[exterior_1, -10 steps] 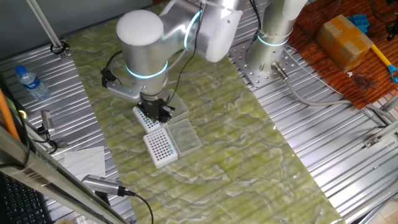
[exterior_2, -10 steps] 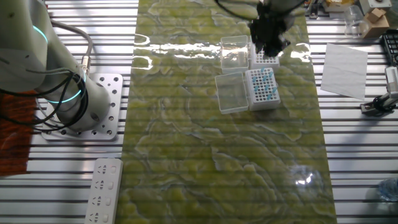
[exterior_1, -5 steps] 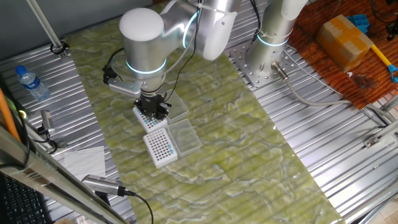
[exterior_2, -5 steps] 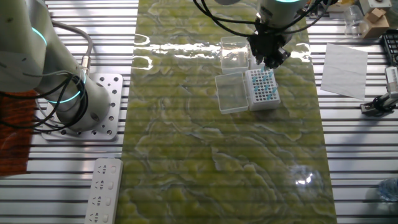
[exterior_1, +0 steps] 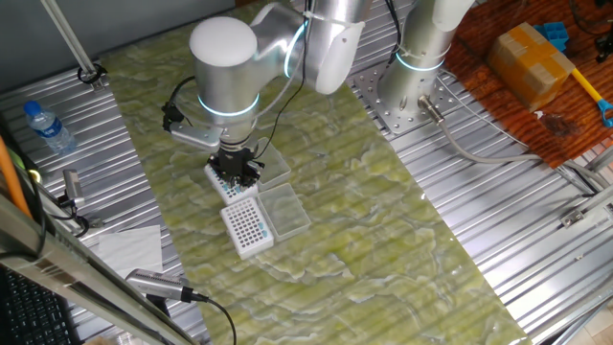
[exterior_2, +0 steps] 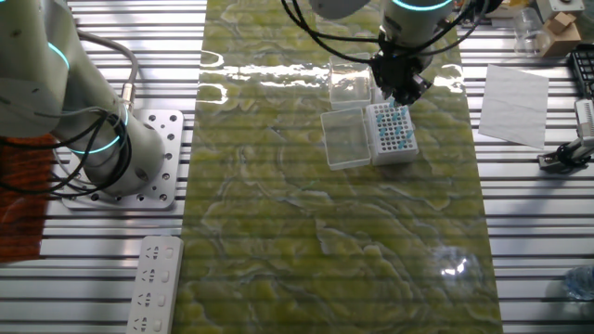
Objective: Transfer all medium pipette tips from one holder to another
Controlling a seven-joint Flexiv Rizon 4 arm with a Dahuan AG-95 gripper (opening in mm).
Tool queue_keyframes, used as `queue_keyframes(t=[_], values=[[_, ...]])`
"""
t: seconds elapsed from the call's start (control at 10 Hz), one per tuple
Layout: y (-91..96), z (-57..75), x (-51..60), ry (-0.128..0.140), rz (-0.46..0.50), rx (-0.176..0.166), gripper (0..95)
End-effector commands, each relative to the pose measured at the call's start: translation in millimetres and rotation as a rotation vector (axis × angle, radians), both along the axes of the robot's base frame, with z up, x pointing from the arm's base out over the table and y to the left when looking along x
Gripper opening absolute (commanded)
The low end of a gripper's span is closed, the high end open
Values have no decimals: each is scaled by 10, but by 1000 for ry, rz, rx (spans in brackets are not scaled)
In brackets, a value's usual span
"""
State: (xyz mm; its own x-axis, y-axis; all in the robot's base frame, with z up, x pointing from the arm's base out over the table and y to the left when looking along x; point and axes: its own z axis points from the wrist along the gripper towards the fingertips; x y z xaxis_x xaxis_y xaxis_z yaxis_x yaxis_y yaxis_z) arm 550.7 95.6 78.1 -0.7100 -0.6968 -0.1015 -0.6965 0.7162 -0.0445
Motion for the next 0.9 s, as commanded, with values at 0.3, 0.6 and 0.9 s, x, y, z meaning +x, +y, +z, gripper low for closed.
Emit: queue_keyframes(t=[0.3,0.6,0.9], values=[[-4,-50,-2,-13,6,5,0],[-69,81,19,2,28,0,0],[-47,543,56,64,16,-6,0]])
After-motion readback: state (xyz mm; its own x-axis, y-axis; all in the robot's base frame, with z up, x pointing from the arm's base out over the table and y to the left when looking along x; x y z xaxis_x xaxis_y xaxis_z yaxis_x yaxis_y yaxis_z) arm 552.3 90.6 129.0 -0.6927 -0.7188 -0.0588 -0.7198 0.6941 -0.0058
